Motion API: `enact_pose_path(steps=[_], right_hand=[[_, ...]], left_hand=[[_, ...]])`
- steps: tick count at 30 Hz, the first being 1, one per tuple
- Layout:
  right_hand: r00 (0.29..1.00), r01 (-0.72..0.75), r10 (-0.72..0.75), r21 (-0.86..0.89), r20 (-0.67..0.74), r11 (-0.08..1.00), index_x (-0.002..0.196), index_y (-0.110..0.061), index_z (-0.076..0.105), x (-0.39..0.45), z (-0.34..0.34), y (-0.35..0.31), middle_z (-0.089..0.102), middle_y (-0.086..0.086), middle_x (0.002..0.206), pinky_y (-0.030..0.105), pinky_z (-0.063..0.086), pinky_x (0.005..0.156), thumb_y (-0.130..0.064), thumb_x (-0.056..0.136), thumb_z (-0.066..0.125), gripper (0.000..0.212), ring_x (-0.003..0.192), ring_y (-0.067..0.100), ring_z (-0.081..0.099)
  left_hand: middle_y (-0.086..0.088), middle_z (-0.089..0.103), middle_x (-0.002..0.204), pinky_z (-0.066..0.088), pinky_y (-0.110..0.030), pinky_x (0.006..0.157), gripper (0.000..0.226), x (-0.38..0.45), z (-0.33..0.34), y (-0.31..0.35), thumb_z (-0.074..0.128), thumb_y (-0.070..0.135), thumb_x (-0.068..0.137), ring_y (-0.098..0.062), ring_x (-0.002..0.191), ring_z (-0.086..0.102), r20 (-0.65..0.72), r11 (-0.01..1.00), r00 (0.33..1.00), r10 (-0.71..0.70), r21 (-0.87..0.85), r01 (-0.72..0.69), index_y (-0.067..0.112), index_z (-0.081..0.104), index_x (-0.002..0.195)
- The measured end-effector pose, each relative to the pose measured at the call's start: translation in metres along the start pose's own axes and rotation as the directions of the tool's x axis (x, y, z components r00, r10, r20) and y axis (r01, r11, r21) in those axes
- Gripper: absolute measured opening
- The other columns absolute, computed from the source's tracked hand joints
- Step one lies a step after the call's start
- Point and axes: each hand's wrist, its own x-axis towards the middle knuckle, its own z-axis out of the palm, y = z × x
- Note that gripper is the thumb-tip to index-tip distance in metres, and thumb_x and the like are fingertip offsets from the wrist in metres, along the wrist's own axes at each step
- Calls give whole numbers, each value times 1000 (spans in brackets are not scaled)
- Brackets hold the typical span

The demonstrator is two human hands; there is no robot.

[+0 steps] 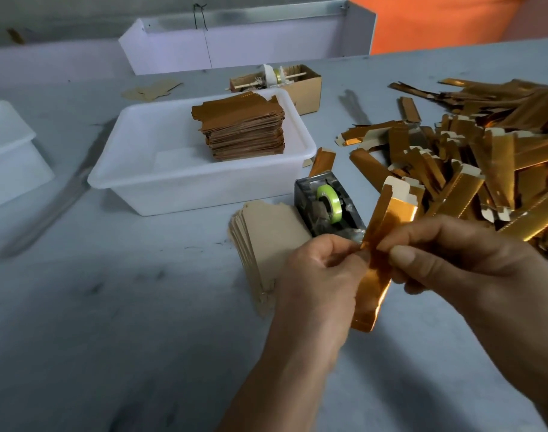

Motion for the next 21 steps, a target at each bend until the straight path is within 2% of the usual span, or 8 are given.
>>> enact_pose_path(steps=[2,4,7,10,12,17,19,21], right_hand=[[1000,19,-19,-51,2,999,81,-39,70,3,2,-1,70,-10,80,13,50,56,-41,66,56,21,76,4,63],[1000,27,-26,-74,14,997,79,-36,71,5,4,-3,69,-11,79,9,48,56,-34,67,54,22,75,4,61],[999,38,-37,-106,9,994,76,-34,70,5,8,-4,69,-13,79,8,46,60,-34,66,52,21,76,3,60],[999,35,-36,-178,-3,983,91,-45,62,5,9,-7,65,-18,85,8,47,62,-37,65,51,30,80,-1,60],[1000,15,-22,-259,-22,966,97,-51,51,6,10,-9,63,-23,89,14,50,58,-41,63,50,35,80,-4,61],[996,-32,3,-308,-94,951,92,-44,40,6,13,-8,62,-33,84,14,44,57,-29,73,64,34,75,-11,61],[995,-48,16,-319,-102,946,89,-42,41,5,13,-7,63,-31,82,14,44,56,-26,74,66,33,74,-12,61],[993,-66,27,-343,-115,937,86,-40,41,4,15,-8,67,-16,74,12,44,54,-26,74,67,31,70,-7,63]], left_hand=[[-2,75,78,60,-30,70,8,-1,-1,2,65,10,89,-15,71,73,36,993,999,-29,-114,33,15,70,85],[-4,75,77,60,-27,68,10,-2,-3,5,64,6,89,-17,71,74,44,985,998,-33,-167,40,12,69,83],[-5,75,76,58,-23,63,13,-4,-4,7,63,4,89,-15,70,73,65,983,998,-21,-181,32,11,70,82],[-6,75,78,58,-22,63,12,-5,-4,7,61,3,90,-16,70,73,74,981,997,-6,-191,20,8,71,86],[-8,75,81,58,-22,63,11,-7,-4,8,61,2,90,-17,71,74,84,982,996,4,-189,12,6,71,89],[-11,75,84,61,-31,72,12,-9,-7,11,59,8,92,-20,75,74,110,991,994,3,-131,12,4,71,91],[-12,74,85,61,-35,75,19,-9,-8,11,61,19,92,-21,78,74,141,991,990,-1,-129,19,3,71,92],[-11,74,85,61,-32,73,24,-11,-8,10,61,24,92,-20,78,74,136,991,991,15,-133,3,2,71,93]])
